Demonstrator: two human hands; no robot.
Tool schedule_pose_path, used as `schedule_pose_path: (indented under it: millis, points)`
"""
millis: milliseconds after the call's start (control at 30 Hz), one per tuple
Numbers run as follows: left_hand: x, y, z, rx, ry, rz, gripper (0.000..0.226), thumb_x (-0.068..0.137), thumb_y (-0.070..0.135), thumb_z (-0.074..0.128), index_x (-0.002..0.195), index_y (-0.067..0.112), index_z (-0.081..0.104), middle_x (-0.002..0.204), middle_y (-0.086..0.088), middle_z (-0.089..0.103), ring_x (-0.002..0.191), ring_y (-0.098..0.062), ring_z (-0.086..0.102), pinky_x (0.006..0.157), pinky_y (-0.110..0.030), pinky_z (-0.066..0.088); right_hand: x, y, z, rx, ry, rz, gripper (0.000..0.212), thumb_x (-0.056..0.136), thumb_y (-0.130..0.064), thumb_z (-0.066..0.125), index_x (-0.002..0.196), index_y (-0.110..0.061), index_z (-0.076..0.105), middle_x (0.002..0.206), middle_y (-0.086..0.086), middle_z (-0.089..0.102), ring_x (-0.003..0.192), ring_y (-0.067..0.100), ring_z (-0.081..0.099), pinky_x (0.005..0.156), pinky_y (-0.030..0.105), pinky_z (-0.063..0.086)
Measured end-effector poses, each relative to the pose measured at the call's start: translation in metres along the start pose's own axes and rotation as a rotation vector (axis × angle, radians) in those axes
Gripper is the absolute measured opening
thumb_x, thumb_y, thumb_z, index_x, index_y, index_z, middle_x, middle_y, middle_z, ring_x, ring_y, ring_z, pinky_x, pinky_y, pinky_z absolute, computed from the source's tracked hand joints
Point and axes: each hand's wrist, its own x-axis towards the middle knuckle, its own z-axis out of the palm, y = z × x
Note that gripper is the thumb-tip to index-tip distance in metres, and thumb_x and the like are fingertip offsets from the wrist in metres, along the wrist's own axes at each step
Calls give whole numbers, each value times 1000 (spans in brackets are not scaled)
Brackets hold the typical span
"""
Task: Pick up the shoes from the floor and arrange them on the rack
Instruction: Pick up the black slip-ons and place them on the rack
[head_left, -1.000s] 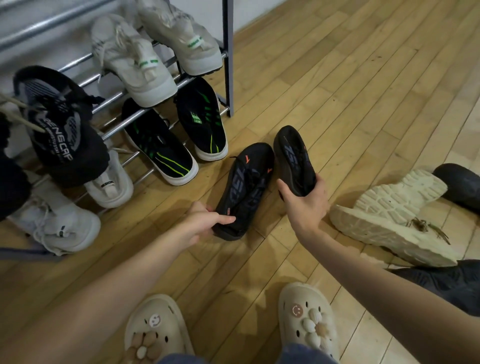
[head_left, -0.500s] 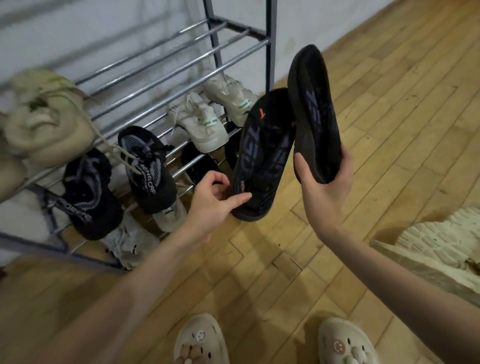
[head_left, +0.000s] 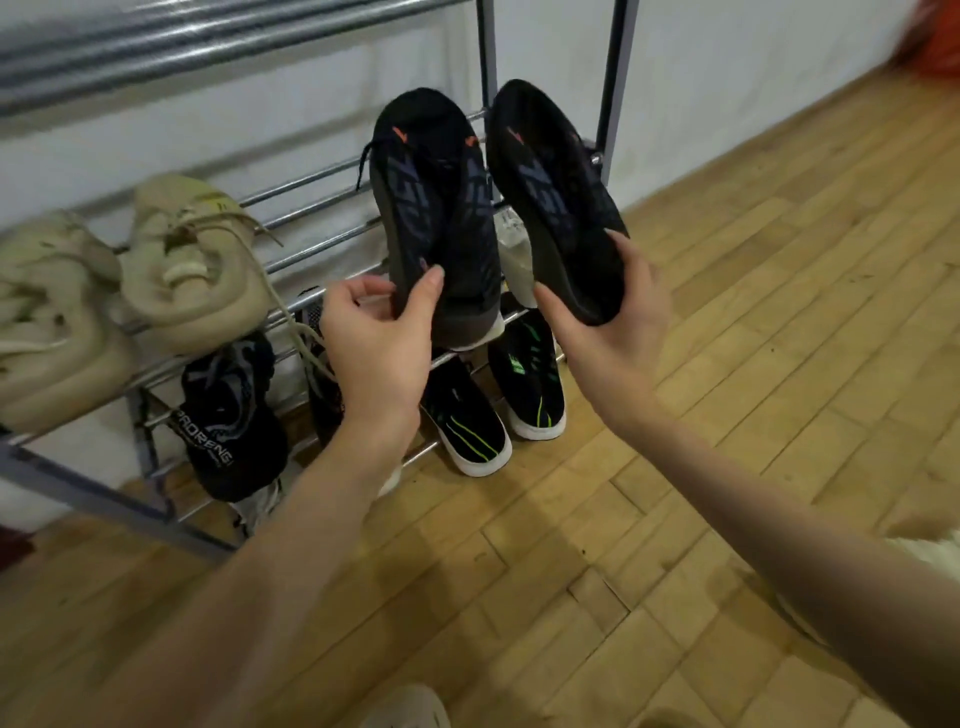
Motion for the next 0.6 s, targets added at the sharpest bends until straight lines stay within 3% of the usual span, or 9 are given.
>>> schedule_pose_path:
  millis: [167, 400, 467, 600]
  points:
    - [36, 14, 24, -114, 43, -17, 29, 83, 22, 73, 84, 20, 44, 89, -2, 61, 77, -5, 65, 67, -19, 56, 53, -27, 38, -126, 12, -3, 71, 74, -58, 65, 134, -29, 43, 132, 3, 48, 120, 24, 46, 103, 44, 39]
    - [85, 16, 46, -116, 28, -97, 29, 81, 27, 72, 87, 11, 48, 95, -8, 61, 91, -22, 67, 79, -44, 59, 111, -43, 68, -308, 5, 108, 73, 80, -58, 60, 137, -17, 39, 134, 14, 46, 124, 35, 42, 106, 46, 32]
    - [89, 11, 43, -109, 3, -127, 32, 85, 28, 66, 98, 2, 51, 102, -12, 64, 94, -25, 67, 79, -45, 59, 112, -44, 71, -295, -10, 98, 73, 83, -57, 57, 141, -18, 36, 138, 14, 44, 127, 36, 40, 108, 48, 30]
    - [76, 9, 29, -2, -67, -71, 11, 91, 16, 53, 98, 12, 47, 101, -3, 57, 94, -16, 62, 84, -41, 56, 84, -30, 66, -153, -45, -7, 77, 87, -42, 57, 150, -15, 23, 148, 16, 33, 136, 32, 33, 112, 48, 30]
